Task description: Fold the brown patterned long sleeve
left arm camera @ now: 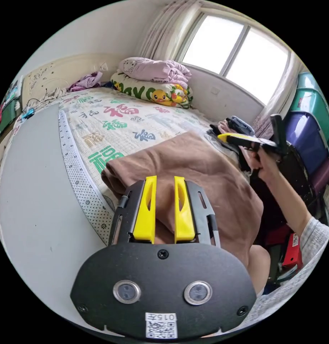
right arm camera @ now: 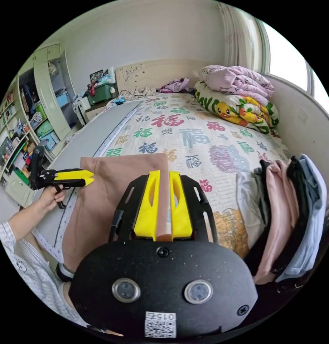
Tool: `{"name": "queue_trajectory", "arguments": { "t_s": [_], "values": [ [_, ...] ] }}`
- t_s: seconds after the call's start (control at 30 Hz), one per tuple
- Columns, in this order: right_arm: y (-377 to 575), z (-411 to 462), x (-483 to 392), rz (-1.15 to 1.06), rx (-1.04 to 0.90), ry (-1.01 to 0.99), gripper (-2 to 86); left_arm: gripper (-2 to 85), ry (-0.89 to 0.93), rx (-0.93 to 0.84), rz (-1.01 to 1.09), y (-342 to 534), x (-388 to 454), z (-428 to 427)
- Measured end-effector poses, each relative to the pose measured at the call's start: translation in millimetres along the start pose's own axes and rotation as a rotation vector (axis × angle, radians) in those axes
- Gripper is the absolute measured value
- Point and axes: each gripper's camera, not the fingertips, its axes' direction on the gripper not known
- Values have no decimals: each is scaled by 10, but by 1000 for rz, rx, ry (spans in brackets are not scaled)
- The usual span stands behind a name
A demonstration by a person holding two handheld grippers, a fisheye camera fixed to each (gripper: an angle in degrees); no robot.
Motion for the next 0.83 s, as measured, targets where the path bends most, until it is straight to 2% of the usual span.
{"name": "queue_trajectory", "arguments": {
  "t_s": [0.17,0.23,0.3,0.37,0.43,0.53,0.57,0.7,0.83],
  "values": [
    [686,-546,1277,190,7,425,118,68,-138,-5,77,-38,250,79],
    [917,-624,1655,269,-31,499,134,68,-147,-4,72,-62,256,86],
    [1145,-510,1938,302,-105,485,146,69,-131,2,50,-64,202,85],
    [1237,-288,1954,241,-185,479,151,69,-110,10,25,-58,138,69],
    [1284,-123,1852,178,-225,594,141,71,-81,13,-10,-38,57,24],
    [1360,-99,1856,183,-242,585,89,66,-57,18,-32,41,-32,-145],
    [1437,-241,1905,226,-194,543,47,65,-47,27,-37,74,-49,-202],
    [1858,-947,2013,331,23,330,18,62,20,124,-28,321,-59,-706],
    [2284,-1453,2057,402,146,228,4,63,134,197,-22,444,-58,-1094]
  ]
}}
